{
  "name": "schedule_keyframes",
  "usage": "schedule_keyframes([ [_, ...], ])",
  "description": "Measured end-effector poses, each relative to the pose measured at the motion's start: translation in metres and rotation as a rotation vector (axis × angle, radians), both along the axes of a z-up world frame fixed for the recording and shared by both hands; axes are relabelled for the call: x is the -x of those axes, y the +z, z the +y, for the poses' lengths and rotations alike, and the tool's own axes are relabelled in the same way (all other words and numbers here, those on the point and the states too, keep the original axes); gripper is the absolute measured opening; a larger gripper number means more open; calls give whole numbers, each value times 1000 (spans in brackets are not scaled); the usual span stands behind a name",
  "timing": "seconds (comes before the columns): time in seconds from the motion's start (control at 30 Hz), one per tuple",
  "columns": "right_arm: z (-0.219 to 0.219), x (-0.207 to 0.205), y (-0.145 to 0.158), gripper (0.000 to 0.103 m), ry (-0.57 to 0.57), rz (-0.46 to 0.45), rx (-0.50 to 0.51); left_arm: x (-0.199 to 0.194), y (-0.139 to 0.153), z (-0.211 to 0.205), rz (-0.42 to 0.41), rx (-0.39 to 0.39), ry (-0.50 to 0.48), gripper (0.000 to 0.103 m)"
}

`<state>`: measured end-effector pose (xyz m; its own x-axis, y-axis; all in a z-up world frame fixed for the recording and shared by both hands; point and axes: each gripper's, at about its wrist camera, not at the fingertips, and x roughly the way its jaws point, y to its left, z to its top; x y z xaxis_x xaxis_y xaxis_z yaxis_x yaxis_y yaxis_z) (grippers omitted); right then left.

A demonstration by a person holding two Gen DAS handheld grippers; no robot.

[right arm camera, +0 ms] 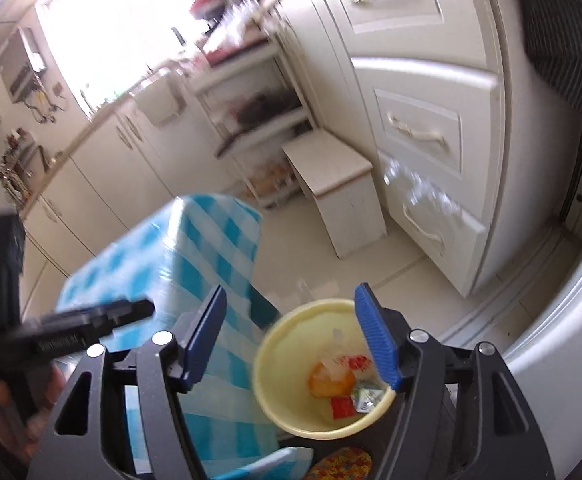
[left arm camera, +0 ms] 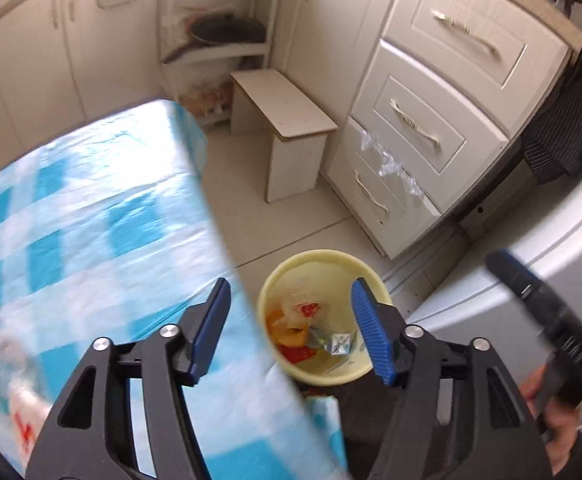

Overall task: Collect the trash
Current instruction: 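Open both tools over the yellow bin to drop the items, then bring both open tools back to the table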

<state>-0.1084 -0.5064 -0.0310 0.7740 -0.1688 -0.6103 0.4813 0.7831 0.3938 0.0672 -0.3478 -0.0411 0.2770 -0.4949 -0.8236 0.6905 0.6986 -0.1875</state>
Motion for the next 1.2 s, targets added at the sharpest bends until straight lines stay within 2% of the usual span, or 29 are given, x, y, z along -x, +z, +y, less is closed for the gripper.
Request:
schedule_keyframes([
  [0.13, 45, 10, 48, 74, 31, -107, 18, 7, 21, 87, -18, 28, 108, 66],
  [0.23, 90, 8, 62, 77, 93, -177, -27, 7, 30, 151, -31, 37, 218, 66],
  [0.3, 128, 1, 63, 77, 149, -205, -44, 8, 35, 192, -48, 33, 291, 66],
  [0.4, 185, -13, 54, 78, 235, -226, -13, 11, 39, 243, -73, 31, 380, 66],
  [0.43, 203, -20, 47, 78, 286, -221, -18, 13, 40, 256, -88, 28, 399, 67],
  [0.5, 232, -33, 38, 79, 362, -148, 18, 18, 43, 277, -115, 27, 429, 67],
  [0.6, 255, -41, 32, 79, 416, -108, 89, 28, 49, 301, -164, 30, 465, 69],
  [0.73, 267, -42, 29, 79, 421, -76, 174, 38, 53, 314, -200, 38, 479, 71],
  [0.9, 275, -40, 22, 79, 403, -48, 192, 47, 59, 322, -229, 45, 481, 71],
  [1.2, 287, -40, 19, 80, 434, -27, 235, 59, 66, 324, -258, 47, 479, 75],
])
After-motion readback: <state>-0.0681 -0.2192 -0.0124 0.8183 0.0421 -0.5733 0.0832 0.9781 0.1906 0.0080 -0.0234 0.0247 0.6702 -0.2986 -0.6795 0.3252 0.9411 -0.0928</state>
